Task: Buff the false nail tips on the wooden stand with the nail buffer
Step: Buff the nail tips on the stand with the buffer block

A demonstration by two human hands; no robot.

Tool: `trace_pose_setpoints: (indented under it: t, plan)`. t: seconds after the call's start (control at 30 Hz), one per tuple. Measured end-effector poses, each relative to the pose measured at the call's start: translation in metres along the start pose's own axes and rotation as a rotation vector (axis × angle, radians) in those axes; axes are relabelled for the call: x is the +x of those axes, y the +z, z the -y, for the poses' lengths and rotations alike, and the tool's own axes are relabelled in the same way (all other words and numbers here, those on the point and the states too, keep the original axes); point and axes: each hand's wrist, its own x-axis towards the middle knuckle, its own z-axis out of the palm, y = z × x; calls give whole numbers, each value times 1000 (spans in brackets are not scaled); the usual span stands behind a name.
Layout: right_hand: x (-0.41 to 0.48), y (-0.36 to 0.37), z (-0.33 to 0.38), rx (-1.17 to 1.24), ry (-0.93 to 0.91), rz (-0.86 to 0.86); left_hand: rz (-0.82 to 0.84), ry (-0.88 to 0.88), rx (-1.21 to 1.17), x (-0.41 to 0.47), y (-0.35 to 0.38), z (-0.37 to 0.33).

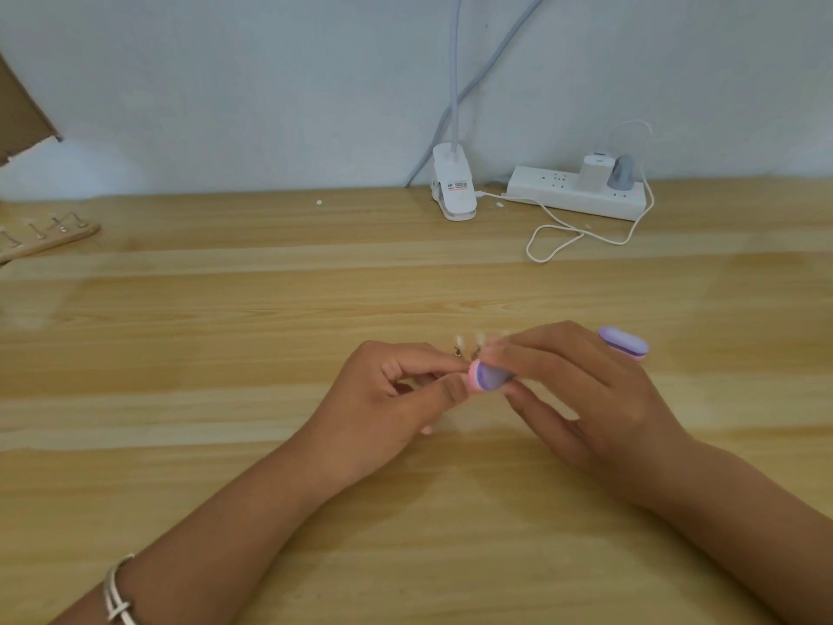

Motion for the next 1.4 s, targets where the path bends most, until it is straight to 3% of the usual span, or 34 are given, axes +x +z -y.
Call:
trace_pose_setpoints:
  t: [0.13,0.27,0.43,0.6,0.77,0.93,1.1,1.23,1.4]
  plan:
    - [1,2,3,3,-38,23,0,-11,-16,1,-1,-1]
    - [0,-2,-3,5,39,-4,-2,-55,-38,1,-2,1]
    - [0,2,3,11,-37,10,23,-67,-35,-1,-3,0]
    - [0,-4,-4,6,59,-16,7,-88,-60,0,-3,1]
    - [-1,2,3,28,-25,1,40,-67,-47,0,-3,0]
    - [-1,-2,-5,32,62,-31,41,-82,-64,-1,-3,1]
    - [-3,3,3,61,-34,-10,76,-59,-53,-1,-2,-1]
    - [-3,-3,-8,-5,40,-21,27,-51,-42,-1,-3,1]
    - [-2,5,2,29,-34,13,-3,71,61,-1,-1,0]
